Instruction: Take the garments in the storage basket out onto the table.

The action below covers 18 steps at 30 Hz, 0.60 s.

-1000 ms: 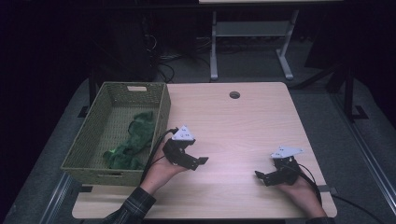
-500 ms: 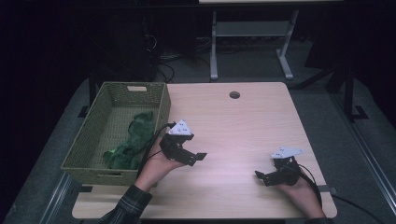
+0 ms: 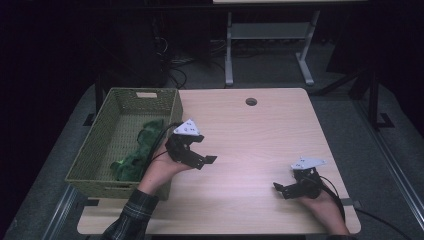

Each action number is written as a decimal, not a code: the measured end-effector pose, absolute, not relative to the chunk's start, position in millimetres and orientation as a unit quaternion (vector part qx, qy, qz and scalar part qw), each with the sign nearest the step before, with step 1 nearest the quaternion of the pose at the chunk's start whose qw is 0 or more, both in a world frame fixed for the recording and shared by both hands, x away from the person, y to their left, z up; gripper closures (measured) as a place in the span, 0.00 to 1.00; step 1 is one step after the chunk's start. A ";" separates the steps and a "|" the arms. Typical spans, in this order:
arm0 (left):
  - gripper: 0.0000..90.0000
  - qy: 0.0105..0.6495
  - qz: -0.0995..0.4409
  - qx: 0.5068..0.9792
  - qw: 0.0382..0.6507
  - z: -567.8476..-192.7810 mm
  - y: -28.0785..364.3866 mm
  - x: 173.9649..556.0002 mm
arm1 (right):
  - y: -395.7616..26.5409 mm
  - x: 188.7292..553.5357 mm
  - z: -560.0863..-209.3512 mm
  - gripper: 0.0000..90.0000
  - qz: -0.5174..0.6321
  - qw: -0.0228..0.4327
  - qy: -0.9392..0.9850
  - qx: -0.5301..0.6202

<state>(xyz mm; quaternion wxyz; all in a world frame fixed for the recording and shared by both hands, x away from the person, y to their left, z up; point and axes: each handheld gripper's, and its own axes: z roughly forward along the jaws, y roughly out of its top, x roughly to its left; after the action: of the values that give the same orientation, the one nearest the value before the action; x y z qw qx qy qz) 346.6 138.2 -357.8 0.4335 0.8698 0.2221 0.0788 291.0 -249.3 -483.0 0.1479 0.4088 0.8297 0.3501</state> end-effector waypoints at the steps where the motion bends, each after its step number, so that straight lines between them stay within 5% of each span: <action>1: 0.15 0.222 0.081 0.868 0.437 -355.8 140.4 347.3 | -249.4 290.8 -483.1 0.02 0.350 0.148 0.830 0.408; 18: 0.16 0.249 0.106 0.869 0.415 -339.9 179.9 354.7 | -249.5 290.8 -483.2 0.02 0.352 0.148 0.834 0.399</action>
<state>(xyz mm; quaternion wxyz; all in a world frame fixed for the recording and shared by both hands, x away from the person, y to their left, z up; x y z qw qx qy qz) 354.7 179.9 -339.9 0.4154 0.8685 0.2490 0.1055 290.8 -249.5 -483.2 0.1476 0.3988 0.8338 0.3522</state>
